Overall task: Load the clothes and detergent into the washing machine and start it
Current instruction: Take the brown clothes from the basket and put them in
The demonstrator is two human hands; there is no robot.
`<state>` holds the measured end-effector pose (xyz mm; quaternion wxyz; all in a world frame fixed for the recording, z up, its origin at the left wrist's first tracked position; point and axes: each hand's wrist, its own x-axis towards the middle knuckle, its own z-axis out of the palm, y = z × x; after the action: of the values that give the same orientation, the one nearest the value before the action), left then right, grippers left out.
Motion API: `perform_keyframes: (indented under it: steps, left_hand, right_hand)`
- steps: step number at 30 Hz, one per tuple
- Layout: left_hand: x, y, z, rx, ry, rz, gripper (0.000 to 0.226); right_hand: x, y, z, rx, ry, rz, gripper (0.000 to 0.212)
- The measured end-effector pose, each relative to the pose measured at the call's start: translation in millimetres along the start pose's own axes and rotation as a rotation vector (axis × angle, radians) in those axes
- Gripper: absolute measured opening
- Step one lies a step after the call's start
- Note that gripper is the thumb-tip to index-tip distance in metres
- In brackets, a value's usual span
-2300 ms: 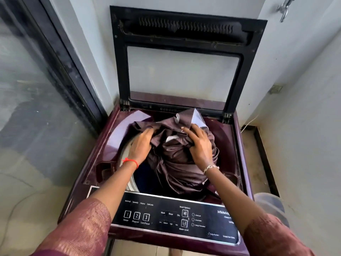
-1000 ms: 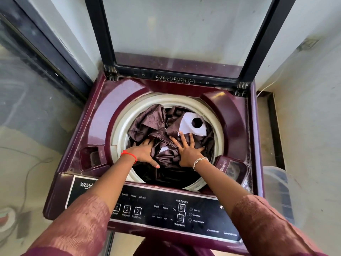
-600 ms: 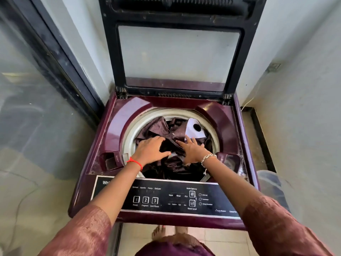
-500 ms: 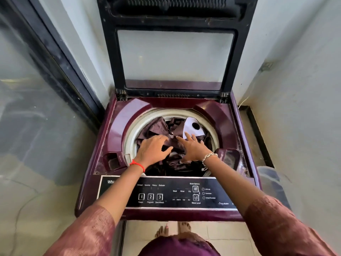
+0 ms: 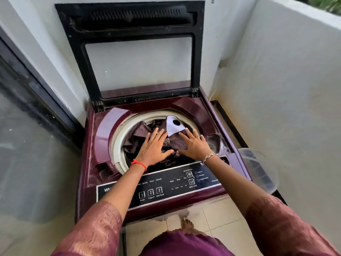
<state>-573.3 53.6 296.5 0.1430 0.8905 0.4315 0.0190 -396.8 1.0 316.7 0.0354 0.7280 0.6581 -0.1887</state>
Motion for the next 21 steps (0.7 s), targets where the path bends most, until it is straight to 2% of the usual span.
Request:
perform_keyframes:
  steps: [4,10,14,21]
  left_hand:
    - [25.0,24.6,-5.7,-0.001,0.026,0.088,0.073]
    - [79.1,98.5,-13.4,-0.007,0.057,0.305,0.073]
    - [112.2,167.3,-12.4,0.016,0.068,0.464,0.071]
    - [159.3,302.9,8.5,0.044,0.033,0.666,0.067]
  right_hand:
    - [-17.1,18.5,-18.5,0.061,0.146,0.022,0.070]
    - [-52.1,74.5,-49.5,0.052,0.341,0.170,0.060]
    - [-86.6,127.5,-62.2,0.066,0.415,0.322,0.057]
    - [-148.2,241.5,-70.7,0.110,0.445,0.562,0.050]
